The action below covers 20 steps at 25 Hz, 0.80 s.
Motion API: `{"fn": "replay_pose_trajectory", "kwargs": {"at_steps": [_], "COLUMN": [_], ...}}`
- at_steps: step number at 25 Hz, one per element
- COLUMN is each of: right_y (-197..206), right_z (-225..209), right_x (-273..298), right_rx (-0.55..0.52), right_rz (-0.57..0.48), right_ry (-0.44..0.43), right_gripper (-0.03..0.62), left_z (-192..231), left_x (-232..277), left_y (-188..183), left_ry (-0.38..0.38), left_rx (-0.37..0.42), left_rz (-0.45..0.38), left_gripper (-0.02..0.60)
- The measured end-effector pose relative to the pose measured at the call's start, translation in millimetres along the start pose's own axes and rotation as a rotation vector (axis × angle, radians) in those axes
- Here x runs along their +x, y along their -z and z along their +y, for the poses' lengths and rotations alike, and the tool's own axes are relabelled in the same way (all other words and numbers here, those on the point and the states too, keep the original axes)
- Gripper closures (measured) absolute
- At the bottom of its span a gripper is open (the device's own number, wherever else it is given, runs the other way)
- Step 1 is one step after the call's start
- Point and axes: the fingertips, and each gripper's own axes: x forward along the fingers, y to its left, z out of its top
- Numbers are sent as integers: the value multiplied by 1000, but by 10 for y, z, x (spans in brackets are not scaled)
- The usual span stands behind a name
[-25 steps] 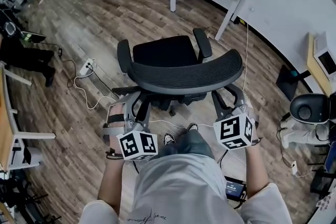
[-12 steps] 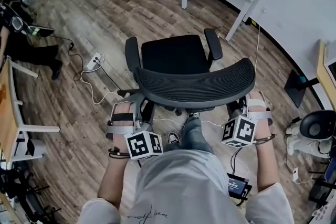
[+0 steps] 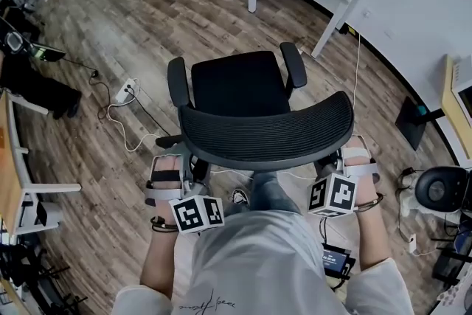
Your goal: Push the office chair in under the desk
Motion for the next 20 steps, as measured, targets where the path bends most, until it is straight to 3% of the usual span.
{"fn": "replay_pose_trajectory", "kwargs": {"at_steps": [20], "right_y": [13], "right_z": [-628], "right_x": [725], "right_rx": [31], "right_rz": [-17], "right_ry": [68], "right_gripper": [418], "left_z": [612], "left_x": [921], "left_y": [-38], "left_ry": [-4], "left_rx": [-11], "left_rz": [33], "left_gripper": [365]}}
